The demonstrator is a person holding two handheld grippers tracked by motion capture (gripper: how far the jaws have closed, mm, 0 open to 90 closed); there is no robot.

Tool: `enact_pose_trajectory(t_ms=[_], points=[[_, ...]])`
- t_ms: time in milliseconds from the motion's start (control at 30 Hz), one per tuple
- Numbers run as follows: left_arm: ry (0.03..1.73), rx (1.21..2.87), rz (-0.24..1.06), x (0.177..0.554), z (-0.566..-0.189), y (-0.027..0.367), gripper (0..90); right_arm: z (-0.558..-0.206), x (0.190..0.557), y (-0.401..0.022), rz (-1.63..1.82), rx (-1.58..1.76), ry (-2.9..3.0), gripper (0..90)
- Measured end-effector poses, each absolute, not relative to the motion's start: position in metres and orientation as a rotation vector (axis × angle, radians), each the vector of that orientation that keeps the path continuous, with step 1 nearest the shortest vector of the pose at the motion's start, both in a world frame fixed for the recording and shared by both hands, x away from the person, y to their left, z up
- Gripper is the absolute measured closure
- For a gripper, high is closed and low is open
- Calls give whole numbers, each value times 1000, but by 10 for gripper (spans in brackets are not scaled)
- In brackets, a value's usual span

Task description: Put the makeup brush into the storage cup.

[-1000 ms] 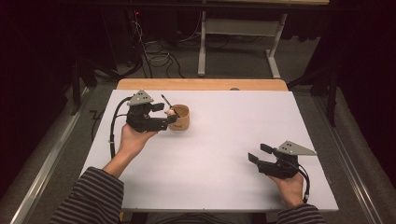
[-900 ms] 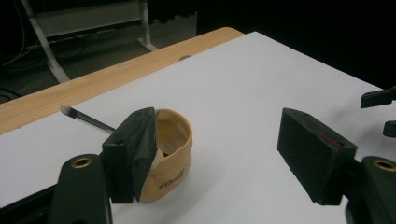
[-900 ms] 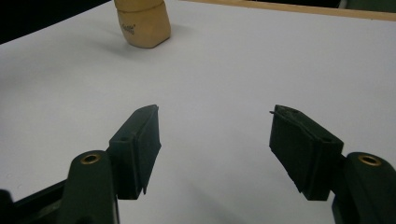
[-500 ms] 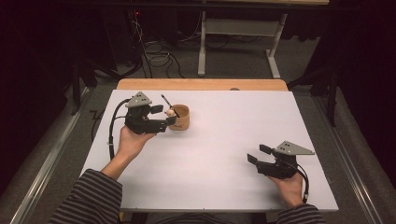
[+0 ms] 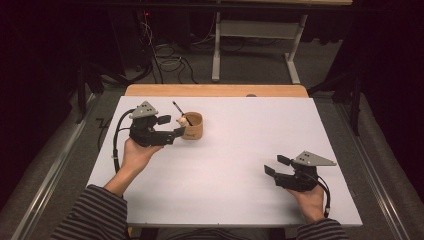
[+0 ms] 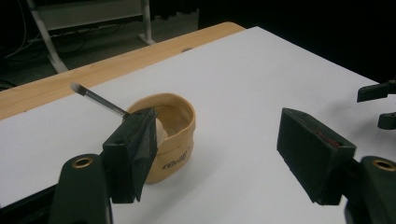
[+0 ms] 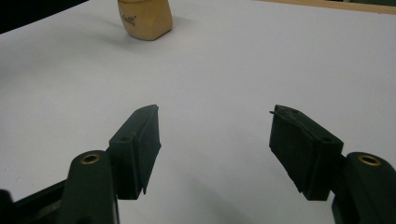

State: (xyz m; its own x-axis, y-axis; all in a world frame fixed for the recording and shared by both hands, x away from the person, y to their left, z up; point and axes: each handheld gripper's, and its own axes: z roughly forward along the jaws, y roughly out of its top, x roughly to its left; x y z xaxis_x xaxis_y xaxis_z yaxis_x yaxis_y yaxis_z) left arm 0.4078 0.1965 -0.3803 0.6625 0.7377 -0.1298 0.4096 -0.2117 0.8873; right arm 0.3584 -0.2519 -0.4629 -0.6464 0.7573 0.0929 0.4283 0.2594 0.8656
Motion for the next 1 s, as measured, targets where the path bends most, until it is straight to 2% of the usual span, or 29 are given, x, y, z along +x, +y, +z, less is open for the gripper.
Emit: enact_pose_trajectory(t_ms=[1000], points=[[935,1816,353,396,-396,204,299,-463,358,-251,1337,1086,2198,350]])
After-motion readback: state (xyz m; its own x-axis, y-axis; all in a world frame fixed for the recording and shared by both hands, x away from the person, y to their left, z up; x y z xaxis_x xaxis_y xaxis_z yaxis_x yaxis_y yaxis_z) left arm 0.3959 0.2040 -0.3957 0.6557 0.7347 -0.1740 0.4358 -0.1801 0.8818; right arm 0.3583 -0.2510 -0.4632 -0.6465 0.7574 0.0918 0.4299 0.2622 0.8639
